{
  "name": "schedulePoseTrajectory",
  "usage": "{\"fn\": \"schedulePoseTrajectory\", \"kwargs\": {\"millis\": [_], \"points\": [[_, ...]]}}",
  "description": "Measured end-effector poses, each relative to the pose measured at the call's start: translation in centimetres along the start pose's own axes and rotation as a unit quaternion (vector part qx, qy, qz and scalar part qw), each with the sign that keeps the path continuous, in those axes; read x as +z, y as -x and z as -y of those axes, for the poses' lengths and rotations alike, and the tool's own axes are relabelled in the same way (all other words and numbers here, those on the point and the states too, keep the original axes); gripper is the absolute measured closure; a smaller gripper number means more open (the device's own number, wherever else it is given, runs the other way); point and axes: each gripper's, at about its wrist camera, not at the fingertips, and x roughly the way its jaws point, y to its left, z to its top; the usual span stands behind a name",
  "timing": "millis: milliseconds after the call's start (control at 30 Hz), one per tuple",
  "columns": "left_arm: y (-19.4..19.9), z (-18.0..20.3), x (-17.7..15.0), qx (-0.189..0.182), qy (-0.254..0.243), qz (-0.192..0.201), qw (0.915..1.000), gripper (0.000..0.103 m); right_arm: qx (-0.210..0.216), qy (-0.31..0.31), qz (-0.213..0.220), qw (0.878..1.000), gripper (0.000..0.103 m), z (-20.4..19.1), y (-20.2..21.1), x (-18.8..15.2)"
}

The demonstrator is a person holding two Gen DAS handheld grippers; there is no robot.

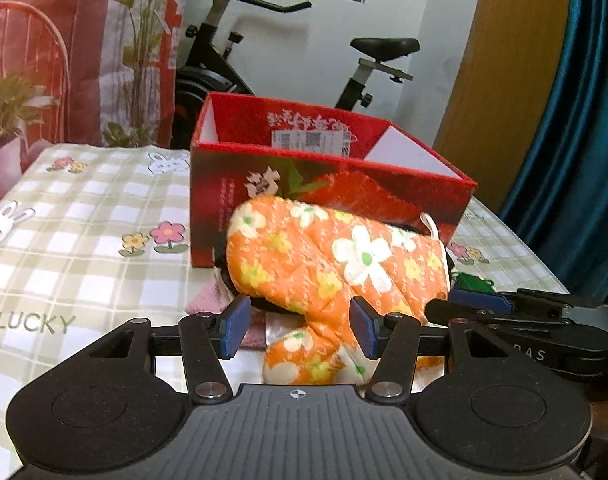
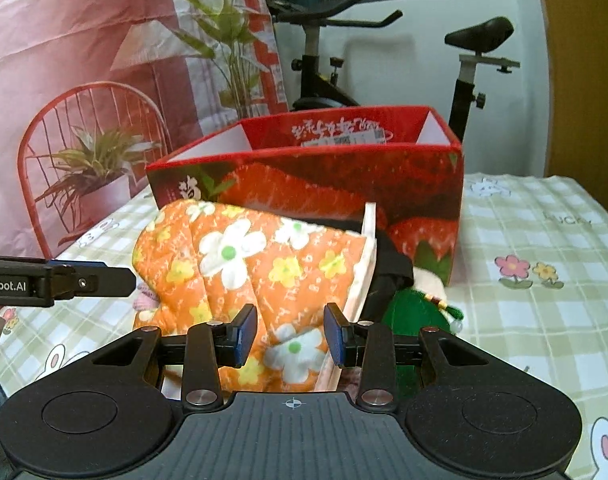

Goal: Organize soft objects
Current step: 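Move both grippers down to the orange floral oven mitt, then close both grippers on the oven mitt's cuff edge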

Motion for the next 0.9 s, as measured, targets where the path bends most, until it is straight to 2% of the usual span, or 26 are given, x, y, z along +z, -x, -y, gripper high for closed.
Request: {"fn": "schedulePoseTrajectory", "kwargs": {"millis": [200,400,600,767,900], "points": [[-1.0,-0.1,-0.9,-0.009,0.004,-0.021,0.9997,0.047,-0.007,-0.008,-0.004,1.0,0.062,0.4,-0.3,-0.3],[-1.0,-0.5,-0.9,-0.006,0.017,-0.018,0.9997,0.048,-0.015,-0.023,-0.008,1.0,0.058,1.0,-0.7,-0.6],[-1.7,-1.5,0.6,0.011,0.035,-0.012,0.9993,0.048,-0.015,-0.025,-0.011,1.0,0.057,1.1,-1.4,-1.0],[-3.4,-1.6,2.5,0.02,0.026,-0.005,0.9995,0.045,-0.013,-0.022,-0.009,1.0,0.055,1.1,-1.6,-1.1],[-5.0,-1.3,2.7,0.029,0.024,-0.011,0.9992,0.044,-0.015,-0.022,-0.007,1.0,0.054,1.1,-1.6,-1.2]]}}
